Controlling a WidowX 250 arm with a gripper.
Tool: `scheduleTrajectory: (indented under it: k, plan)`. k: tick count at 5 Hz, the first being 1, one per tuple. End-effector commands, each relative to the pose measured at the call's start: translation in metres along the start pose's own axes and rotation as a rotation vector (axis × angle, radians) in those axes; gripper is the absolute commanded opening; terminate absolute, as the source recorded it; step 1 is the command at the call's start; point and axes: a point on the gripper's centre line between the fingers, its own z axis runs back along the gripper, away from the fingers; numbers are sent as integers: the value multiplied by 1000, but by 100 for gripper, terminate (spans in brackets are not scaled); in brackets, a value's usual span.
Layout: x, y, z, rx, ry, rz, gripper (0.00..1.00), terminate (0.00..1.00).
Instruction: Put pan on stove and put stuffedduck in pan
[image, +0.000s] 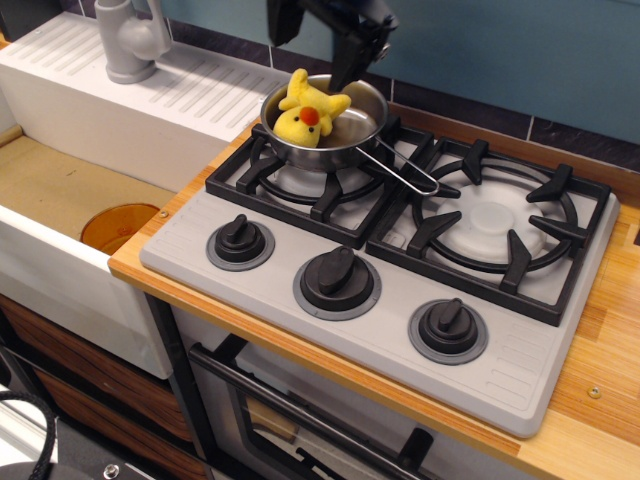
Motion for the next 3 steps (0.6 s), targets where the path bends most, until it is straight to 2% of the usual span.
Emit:
scheduleTrajectory:
  k: [1, 3]
  plan:
    - [11, -1, 21, -196, -6, -16, 100, 0]
    - [1, 7, 20, -182, -24, -14, 100, 0]
